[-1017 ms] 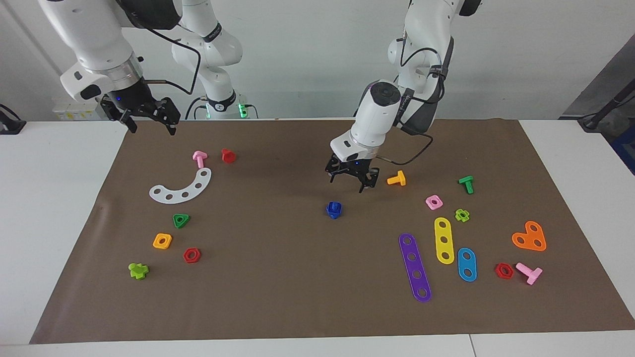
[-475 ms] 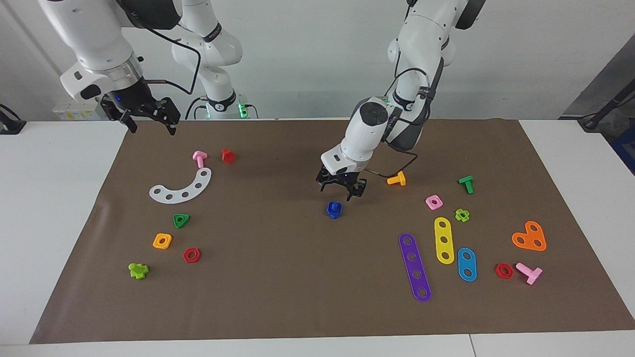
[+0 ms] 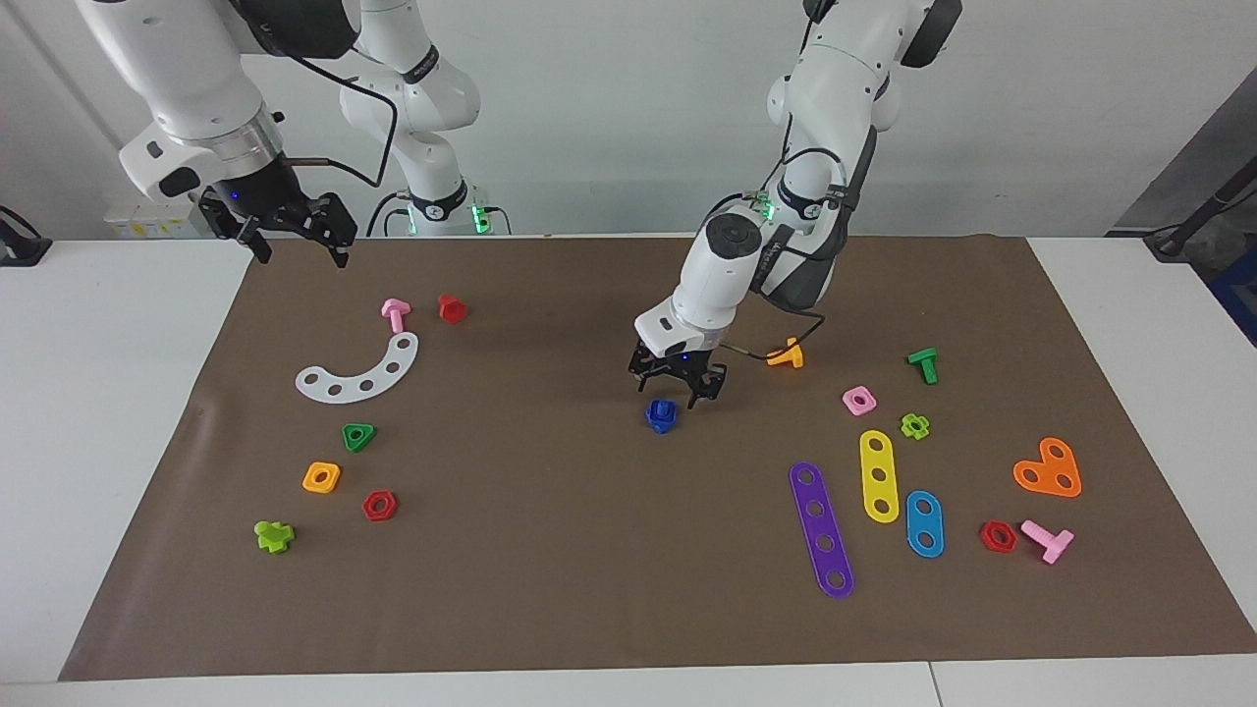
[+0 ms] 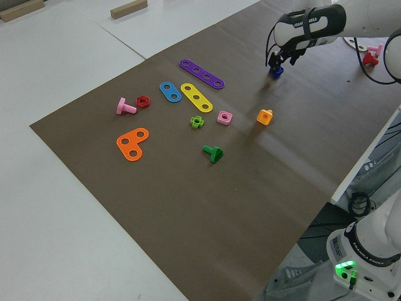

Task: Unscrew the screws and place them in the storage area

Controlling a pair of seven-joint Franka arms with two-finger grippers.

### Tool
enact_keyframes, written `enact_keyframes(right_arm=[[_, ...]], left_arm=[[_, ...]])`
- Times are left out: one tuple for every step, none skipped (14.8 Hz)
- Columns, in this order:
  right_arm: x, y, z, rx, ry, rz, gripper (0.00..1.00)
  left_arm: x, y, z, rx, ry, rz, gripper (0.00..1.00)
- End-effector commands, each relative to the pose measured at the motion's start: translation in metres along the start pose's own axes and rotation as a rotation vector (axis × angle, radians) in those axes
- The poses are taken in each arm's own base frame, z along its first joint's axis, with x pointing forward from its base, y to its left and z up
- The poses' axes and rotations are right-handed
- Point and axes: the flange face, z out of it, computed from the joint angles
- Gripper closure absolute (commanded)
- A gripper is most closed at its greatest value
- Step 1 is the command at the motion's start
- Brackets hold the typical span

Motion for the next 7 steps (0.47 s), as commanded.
enact_keyframes(right_arm=[[-0.0053,0.0007,-0.0004,0.003,0.017,-0.018,0.00],[-0.0053,0.0007,-0.0005,0.003,0.017,-0.018,0.00],[-0.0053,0.0007,-0.0005,0.003,0.017,-0.018,0.00],[-0.0053,0.0007,-0.0005,0.003,0.017,-0.018,0.00],[-0.0053,0.0007,-0.0005,0.003,0.017,-0.018,0.00],[-0.0053,0.0007,-0.0005,0.003,0.017,-0.018,0.00],[-0.0053,0.0007,-0.0005,0.003,0.017,-0.018,0.00]], left_arm=[[-0.0008,0.0097,0.0194,0.040,0.043,-0.010,0.10],[0.0003,0.0081,0.0202,0.044,0.049,-0.017,0.11],[0.0002,0.0080,0.0216,0.042,0.049,-0.018,0.11],[0.0001,0.0098,0.0220,0.041,0.049,-0.017,0.13],[0.0001,0.0098,0.0220,0.041,0.049,-0.019,0.16],[0.0001,0.0098,0.0220,0.041,0.049,-0.020,0.18],[0.0001,0.0098,0.0220,0.041,0.049,-0.021,0.24]])
